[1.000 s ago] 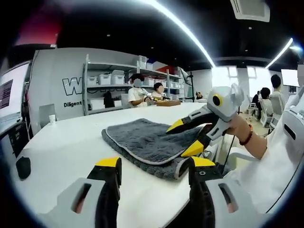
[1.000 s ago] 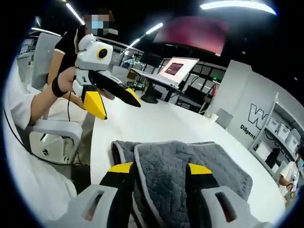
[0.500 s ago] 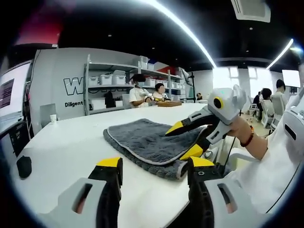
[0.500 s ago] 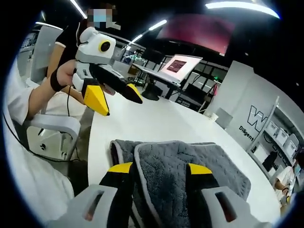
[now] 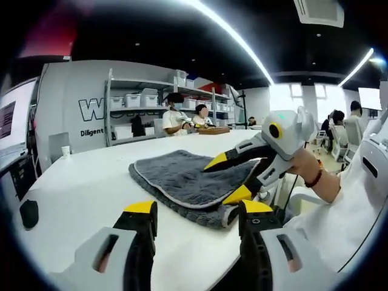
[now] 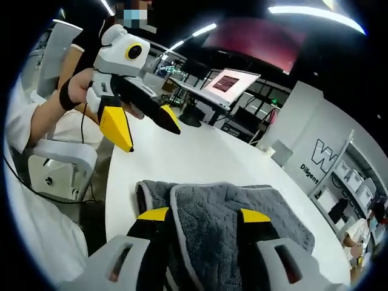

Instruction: Open the folded towel by lifting each exposed corner and separating the folded layers until the towel lies flat within the target outline without major curled edges

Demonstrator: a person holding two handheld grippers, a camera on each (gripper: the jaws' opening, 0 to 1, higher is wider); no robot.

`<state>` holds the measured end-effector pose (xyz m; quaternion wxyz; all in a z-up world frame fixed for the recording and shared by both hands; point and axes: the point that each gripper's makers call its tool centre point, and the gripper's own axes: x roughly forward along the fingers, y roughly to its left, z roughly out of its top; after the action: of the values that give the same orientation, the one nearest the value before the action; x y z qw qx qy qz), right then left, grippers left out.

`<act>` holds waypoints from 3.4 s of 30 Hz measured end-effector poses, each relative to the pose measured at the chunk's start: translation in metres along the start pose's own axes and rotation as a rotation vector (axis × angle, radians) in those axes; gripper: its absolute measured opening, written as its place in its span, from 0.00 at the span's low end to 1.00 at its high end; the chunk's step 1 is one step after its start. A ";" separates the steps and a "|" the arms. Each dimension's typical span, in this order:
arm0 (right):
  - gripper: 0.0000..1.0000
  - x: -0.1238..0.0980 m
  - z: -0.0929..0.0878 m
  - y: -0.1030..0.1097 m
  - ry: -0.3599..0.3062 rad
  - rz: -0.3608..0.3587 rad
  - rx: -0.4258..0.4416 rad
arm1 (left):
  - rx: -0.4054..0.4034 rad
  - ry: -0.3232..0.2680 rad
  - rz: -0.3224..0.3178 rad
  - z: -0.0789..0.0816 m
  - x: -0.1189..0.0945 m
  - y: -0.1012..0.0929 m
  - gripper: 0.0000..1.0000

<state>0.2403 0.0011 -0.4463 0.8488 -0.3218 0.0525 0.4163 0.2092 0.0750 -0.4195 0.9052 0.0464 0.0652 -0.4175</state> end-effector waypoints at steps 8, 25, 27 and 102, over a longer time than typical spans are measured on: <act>0.39 0.014 0.008 -0.010 0.004 -0.008 -0.024 | 0.001 -0.001 -0.002 0.000 0.000 -0.001 0.51; 0.39 0.014 0.012 -0.007 0.027 -0.054 -0.089 | 0.007 0.016 -0.015 -0.003 0.001 -0.003 0.51; 0.39 0.009 0.014 -0.008 0.016 -0.059 -0.102 | 0.007 0.018 -0.016 -0.004 0.001 -0.003 0.51; 0.00 0.010 0.018 -0.023 -0.087 -0.098 0.013 | -0.088 -0.103 -0.122 0.005 0.015 -0.019 0.47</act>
<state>0.2605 0.0077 -0.4238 0.8716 -0.3002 0.0025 0.3876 0.2046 0.0508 -0.4179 0.8813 -0.0188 0.0397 -0.4706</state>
